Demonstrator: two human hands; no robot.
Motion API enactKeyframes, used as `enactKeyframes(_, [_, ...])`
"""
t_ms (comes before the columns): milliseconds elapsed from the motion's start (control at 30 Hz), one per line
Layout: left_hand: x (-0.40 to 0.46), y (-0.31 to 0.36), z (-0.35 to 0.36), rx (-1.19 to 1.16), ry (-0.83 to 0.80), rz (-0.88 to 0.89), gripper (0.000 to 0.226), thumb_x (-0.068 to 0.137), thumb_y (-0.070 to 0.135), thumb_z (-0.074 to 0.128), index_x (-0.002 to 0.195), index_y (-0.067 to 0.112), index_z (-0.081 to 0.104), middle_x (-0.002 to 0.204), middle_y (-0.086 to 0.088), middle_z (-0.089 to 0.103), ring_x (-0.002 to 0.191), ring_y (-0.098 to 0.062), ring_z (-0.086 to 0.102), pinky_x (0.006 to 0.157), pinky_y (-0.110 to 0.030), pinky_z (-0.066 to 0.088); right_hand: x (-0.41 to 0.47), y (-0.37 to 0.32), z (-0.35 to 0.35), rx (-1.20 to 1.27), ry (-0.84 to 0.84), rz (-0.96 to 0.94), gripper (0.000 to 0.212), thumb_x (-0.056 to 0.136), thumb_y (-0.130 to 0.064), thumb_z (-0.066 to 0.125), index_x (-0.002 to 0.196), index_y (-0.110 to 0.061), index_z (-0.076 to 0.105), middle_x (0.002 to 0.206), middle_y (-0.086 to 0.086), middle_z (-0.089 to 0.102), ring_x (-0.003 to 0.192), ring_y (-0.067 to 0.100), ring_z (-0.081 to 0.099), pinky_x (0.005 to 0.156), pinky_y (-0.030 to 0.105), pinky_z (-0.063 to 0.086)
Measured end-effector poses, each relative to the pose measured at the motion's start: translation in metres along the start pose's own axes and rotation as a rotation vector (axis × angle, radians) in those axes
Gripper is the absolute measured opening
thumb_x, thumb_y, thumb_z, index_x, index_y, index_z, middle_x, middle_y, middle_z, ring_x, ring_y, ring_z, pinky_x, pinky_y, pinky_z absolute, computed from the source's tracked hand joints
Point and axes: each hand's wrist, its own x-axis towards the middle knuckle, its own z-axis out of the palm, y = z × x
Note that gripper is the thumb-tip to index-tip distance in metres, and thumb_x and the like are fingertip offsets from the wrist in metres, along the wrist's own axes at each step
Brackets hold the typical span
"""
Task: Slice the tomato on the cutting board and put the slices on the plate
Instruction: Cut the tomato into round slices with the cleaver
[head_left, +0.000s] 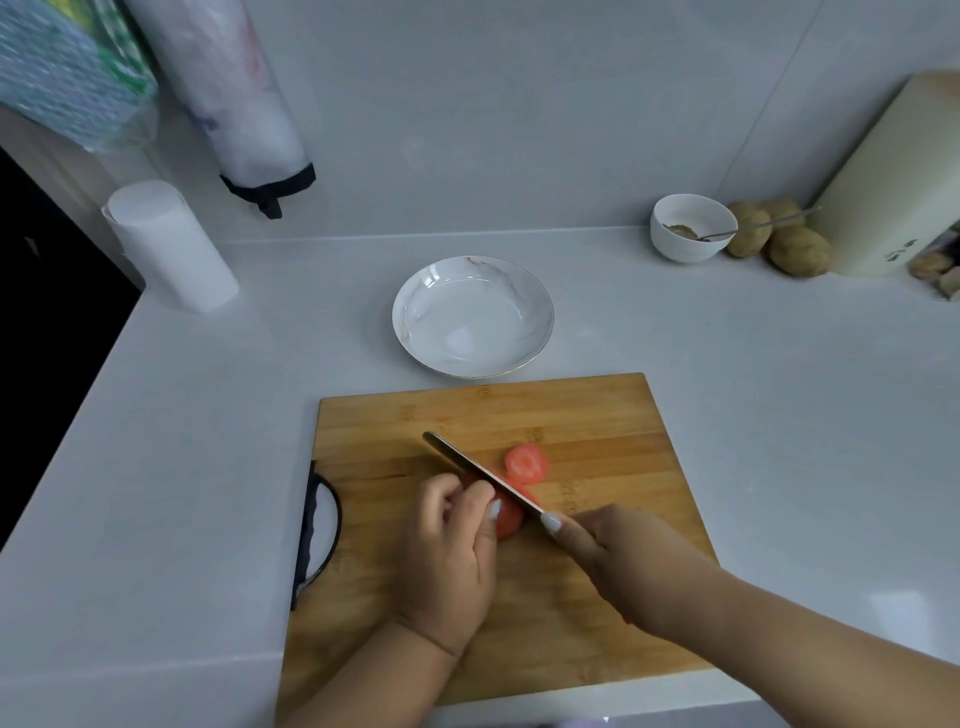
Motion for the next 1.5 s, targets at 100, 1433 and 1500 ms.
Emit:
enactKeyframes(100, [0.002,0.0,0.001,-0.022,0.005,-0.005,0.015,0.093,0.028,0.044,0.101,0.02,0.054,0.093,-0.005,0.049,0.067,-0.016,0.05,0.052,-0.029,0.046,-0.001,-0.002,-0.009,0.056,-0.034,0.027,0.055,0.09,-0.064,0.031,0.068,-0.015,0.046,0.063,0.005,0.054,0.046,0.014,0.048,0.054,0.025,0.044])
enactKeyframes(1433, [0.009,0.003,-0.001,-0.008,-0.033,-0.023,0.018,0.091,0.026,0.043,0.098,0.018,0.058,0.08,-0.004,0.056,0.066,-0.017,0.052,0.05,-0.03,0.046,-0.019,-0.012,-0.038,0.111,-0.077,-0.006,0.073,0.074,-0.073,0.029,0.077,-0.006,0.056,0.057,0.008,0.056,0.038,0.014,0.049,0.048,0.022,0.047])
enactKeyframes(1500, [0.008,0.002,-0.001,-0.005,-0.044,-0.016,0.02,0.091,0.025,0.043,0.096,0.016,0.06,0.079,-0.003,0.054,0.066,-0.015,0.051,0.05,-0.028,0.044,-0.025,-0.002,-0.04,0.087,-0.104,0.031,0.082,0.067,-0.077,0.028,0.08,-0.003,0.059,0.055,0.006,0.057,0.039,0.014,0.05,0.052,0.024,0.048])
